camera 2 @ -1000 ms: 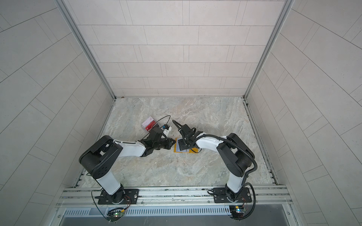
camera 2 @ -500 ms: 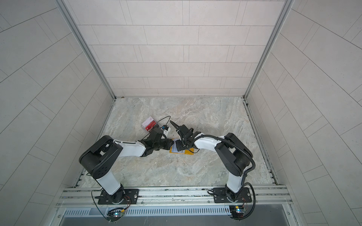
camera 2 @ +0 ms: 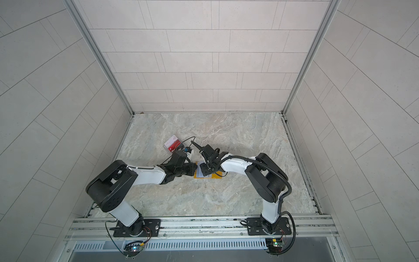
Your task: Take the credit cards out of the card holder
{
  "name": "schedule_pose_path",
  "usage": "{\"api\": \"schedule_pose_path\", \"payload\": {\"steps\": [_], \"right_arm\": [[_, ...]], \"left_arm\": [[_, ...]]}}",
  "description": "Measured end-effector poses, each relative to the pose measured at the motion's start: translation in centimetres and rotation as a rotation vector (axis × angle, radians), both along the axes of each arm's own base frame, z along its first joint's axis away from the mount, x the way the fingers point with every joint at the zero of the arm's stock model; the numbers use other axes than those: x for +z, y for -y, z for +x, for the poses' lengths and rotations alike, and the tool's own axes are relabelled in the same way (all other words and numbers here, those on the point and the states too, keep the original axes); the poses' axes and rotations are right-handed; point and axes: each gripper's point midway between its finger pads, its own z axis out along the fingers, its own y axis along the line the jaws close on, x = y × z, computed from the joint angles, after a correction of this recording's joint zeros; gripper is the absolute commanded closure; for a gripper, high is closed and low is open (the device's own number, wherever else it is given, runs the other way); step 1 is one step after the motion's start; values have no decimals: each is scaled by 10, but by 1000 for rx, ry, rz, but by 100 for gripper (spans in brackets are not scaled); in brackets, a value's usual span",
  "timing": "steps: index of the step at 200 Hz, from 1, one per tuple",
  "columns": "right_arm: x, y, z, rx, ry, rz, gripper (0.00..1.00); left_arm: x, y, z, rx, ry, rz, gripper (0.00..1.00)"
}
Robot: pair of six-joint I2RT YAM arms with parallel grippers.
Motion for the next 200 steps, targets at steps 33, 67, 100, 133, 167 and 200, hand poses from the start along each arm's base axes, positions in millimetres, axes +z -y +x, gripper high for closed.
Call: {"api": "schedule_pose_path", "payload": {"steps": [33, 67, 100, 133, 167, 200], "right_arm": [[1, -3, -1, 46, 10, -3, 50], [2, -5, 0, 90, 27, -13, 51], [2, -8, -1, 118, 32, -12, 52], [1, -10, -1, 130, 34, -7, 52], [1, -11, -1, 133, 35, -3, 52], [2, -12, -1, 133, 36, -1, 52]], "left_arm": [[-1, -4, -8, 8, 4, -29, 100], [-1, -5, -10, 26, 8, -57, 100], [0, -9, -14, 37, 10, -53, 100], [7, -12, -10, 48, 30, -38, 100], [22, -4, 4, 52, 68, -41, 100], [24, -5, 11, 69, 85, -29, 100]]}}
